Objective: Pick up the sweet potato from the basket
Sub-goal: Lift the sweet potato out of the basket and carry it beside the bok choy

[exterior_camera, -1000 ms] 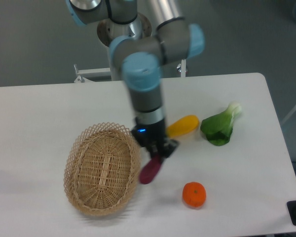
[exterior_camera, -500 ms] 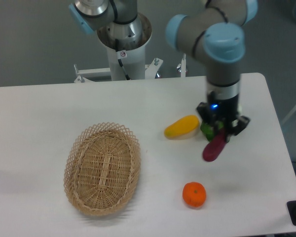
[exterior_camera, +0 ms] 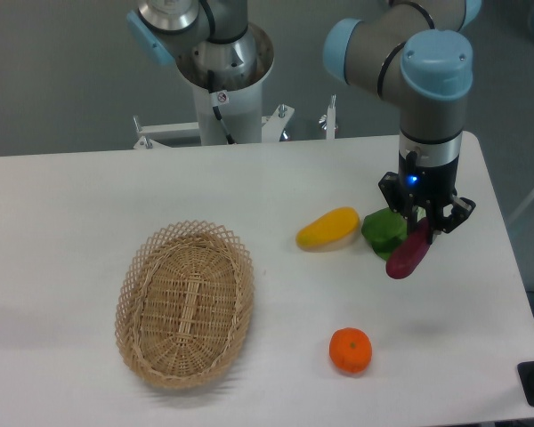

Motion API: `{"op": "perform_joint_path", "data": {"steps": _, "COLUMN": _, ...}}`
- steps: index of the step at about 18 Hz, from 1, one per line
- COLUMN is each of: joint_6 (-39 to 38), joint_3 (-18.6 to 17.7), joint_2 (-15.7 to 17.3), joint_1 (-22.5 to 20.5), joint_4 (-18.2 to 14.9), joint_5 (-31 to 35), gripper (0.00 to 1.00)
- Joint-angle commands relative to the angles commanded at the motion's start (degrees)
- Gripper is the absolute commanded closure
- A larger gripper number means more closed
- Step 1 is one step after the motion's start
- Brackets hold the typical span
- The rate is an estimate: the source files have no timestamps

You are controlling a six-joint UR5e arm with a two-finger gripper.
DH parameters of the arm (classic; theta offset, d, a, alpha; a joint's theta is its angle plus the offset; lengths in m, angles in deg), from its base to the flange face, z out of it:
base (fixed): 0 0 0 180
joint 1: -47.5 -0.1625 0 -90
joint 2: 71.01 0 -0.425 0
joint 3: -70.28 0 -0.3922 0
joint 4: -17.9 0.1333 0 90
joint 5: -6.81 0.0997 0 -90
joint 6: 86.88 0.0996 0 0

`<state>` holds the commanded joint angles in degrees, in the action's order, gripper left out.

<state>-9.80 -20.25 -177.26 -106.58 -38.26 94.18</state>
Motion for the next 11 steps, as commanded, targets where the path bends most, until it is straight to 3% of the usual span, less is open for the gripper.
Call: {"op": "perform_joint_path", "data": {"steps": 11, "joint_6": -0.2, "joint_3": -0.2, "joint_2": 0.0, "joint_1": 0.1, "joint_4": 0.0, "joint_5": -0.5, "gripper": 0.83}}
